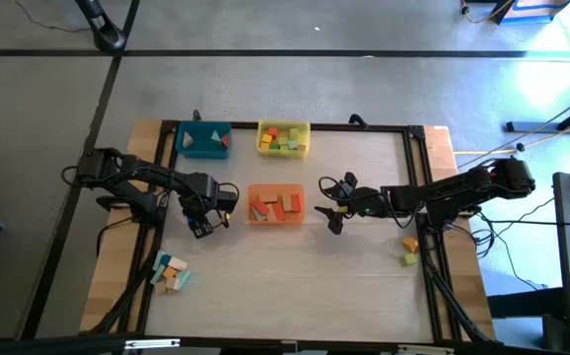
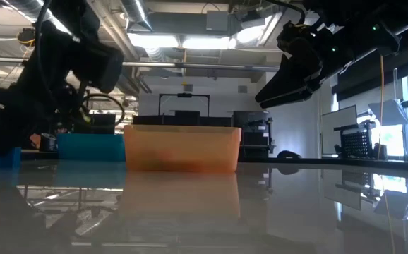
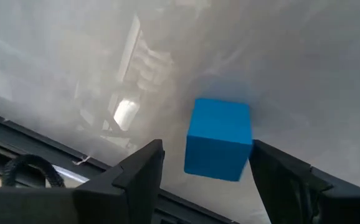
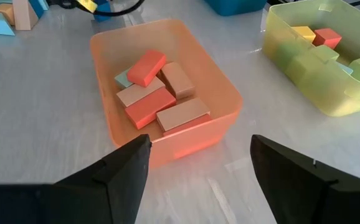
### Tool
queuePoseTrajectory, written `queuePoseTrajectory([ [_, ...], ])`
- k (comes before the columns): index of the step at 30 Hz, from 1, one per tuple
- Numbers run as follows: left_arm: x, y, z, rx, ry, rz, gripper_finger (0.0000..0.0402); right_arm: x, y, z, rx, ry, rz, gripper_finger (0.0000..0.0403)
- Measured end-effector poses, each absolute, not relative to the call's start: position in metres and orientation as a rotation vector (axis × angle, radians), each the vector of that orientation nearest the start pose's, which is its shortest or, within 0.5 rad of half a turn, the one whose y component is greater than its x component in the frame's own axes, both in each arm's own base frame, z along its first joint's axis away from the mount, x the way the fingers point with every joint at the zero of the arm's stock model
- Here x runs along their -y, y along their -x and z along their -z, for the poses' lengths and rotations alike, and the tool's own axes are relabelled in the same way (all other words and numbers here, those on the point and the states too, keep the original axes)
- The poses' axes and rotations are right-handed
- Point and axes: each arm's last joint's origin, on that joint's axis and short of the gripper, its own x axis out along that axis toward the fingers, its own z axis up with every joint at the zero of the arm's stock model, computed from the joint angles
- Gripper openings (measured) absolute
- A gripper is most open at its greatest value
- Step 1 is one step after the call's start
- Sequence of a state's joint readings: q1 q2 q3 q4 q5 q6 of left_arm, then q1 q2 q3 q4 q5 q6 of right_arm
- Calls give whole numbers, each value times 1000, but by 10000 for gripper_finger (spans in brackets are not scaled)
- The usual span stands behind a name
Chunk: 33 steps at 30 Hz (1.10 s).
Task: Sort blocks by size
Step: Put the blue square block into the yellow bin
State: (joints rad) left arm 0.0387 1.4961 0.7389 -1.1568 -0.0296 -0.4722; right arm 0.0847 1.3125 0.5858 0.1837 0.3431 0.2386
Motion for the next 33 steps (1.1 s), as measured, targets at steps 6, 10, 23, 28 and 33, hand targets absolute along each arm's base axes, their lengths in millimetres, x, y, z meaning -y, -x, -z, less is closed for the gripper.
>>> queuePoseTrajectory([
  [6, -7, -190, -140, -1790, 345, -429, 212, -12, -257, -192, -499, -117, 309, 276],
  [10, -9, -189, -138, -1789, 352, -412, 172, -12, -257, -192, -499, -117, 309, 276],
  [23, -12, -199, -158, -1674, 285, -373, 114, -12, -257, -192, -499, -117, 309, 276],
  [28, -15, -207, -183, -1486, 247, -391, 116, -12, -257, -192, -499, -117, 309, 276],
  [33, -24, -215, -196, -1295, 229, -388, 118, -12, -257, -192, -499, -117, 310, 276],
])
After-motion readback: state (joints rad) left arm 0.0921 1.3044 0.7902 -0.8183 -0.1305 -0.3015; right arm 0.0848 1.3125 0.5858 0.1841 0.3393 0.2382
